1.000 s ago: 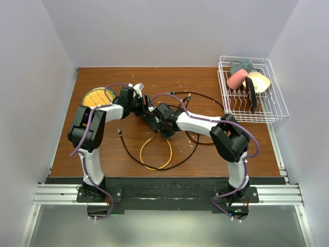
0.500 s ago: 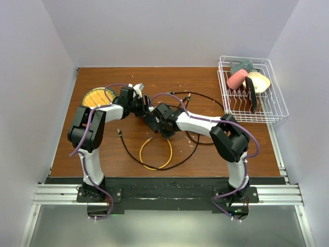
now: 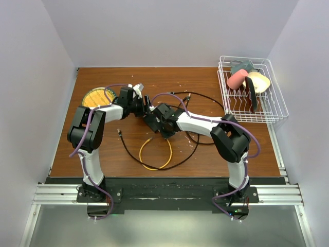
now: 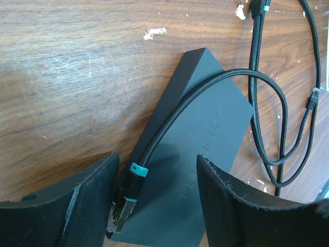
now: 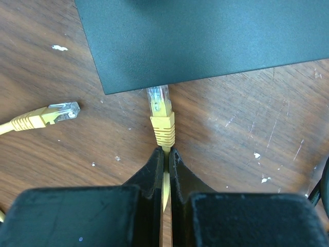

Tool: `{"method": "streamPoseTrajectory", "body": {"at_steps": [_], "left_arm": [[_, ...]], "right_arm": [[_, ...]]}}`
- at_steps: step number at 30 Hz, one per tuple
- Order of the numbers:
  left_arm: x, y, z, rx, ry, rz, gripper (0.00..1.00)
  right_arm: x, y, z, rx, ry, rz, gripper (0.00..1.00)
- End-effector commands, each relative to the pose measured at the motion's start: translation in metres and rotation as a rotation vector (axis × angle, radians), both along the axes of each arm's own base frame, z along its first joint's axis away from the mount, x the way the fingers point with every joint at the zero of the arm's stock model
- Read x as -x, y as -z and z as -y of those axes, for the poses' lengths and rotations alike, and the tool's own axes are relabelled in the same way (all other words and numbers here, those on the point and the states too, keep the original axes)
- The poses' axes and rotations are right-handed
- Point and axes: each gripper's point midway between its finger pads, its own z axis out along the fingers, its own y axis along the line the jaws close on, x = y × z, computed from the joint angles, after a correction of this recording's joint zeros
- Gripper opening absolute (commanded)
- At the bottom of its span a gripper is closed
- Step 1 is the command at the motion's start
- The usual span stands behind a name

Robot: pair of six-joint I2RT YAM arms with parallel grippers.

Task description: Insert the plug into the switch port

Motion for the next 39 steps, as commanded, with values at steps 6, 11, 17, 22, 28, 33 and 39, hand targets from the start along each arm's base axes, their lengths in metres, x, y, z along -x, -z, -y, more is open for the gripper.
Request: {"method": "streamPoseTrajectory", "body": {"at_steps": [6, 11, 17, 22, 28, 33, 39], "left_arm": [[0.028, 0.018, -0.003, -0.030, 0.023, -0.096, 0.67], [0.029, 0.017, -0.003, -0.024, 0.024, -0.095, 0.67], [0.030, 0.015, 0.000, -0.004, 0.033, -0.093, 0.67], [0.032, 0.016, 0.002, 0.014, 0.038, -0.091, 0.67], [0.035, 0.016, 0.003, 0.017, 0.042, -0.089, 0.66], [0.035, 0.015, 0.004, 0.024, 0.044, -0.089, 0.66], [0.036, 0.015, 0.005, 0.033, 0.048, -0.088, 0.66]], "right_arm": [[-0.025, -0.052, -0.017, -0.155, 0.056, 0.132, 0.00], [-0.024, -0.049, -0.022, -0.173, 0.048, 0.119, 0.00], [-0.017, -0.028, -0.026, -0.219, 0.045, 0.106, 0.00], [-0.023, -0.035, -0.027, -0.262, 0.055, 0.156, 0.00], [-0.023, -0.046, -0.034, -0.308, 0.033, 0.165, 0.00], [-0.012, -0.044, -0.045, -0.350, -0.033, 0.106, 0.00], [-0.008, -0.042, -0.048, -0.356, -0.057, 0.096, 0.00]]}}
